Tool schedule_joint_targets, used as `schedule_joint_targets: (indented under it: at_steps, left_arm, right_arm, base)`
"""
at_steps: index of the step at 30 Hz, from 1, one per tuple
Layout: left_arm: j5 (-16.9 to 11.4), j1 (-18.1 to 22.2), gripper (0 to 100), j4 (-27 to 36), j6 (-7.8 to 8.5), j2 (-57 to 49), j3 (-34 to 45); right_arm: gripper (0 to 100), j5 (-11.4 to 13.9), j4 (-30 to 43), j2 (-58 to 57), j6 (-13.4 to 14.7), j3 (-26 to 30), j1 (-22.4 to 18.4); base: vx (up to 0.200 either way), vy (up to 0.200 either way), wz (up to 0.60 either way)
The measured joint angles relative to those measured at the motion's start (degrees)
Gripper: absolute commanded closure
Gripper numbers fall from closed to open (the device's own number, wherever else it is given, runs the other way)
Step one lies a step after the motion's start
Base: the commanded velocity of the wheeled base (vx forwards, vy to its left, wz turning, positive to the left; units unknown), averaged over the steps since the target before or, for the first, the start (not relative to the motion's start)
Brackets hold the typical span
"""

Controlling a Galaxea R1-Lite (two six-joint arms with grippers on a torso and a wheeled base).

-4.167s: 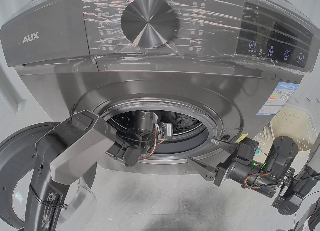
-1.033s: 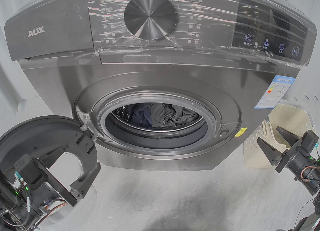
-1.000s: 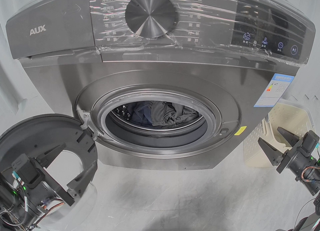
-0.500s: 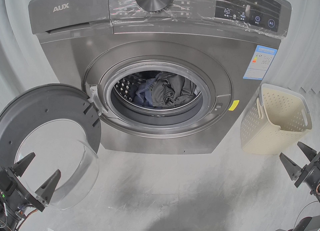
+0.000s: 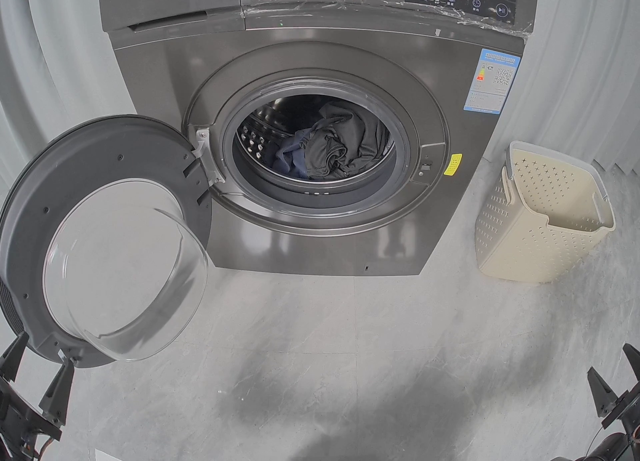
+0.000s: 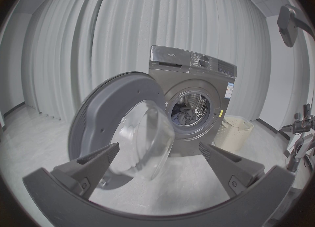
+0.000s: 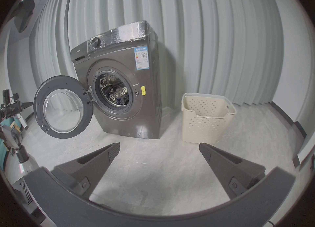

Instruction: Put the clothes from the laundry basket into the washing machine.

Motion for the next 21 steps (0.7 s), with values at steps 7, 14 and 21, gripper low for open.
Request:
schedule_joint_targets:
  at_steps: [7, 14, 21]
  left_arm:
    - [-3.02, 6.86, 0, 16.92, 0.11, -9.57, 0.0]
    - [-5.69, 13.18, 0, 20.26, 0.95, -15.23, -0.02]
    - [-8.24, 15.62, 0, 22.7, 1.33, -18.59, -0.02]
  right_arm:
    - [0, -1.83, 4.57, -7.91, 0.55, 0.49, -2.88]
    - [0, -0.95, 6.05, -11.09, -0.55, 0.55, -6.97]
    - [0, 5.03, 8.01, -13.98, 0.24, 0.55, -9.45]
  base:
    - [0.0, 0.0, 0.0]
    - [0.0, 0.0, 0.0]
    - [0.0, 0.0, 0.0]
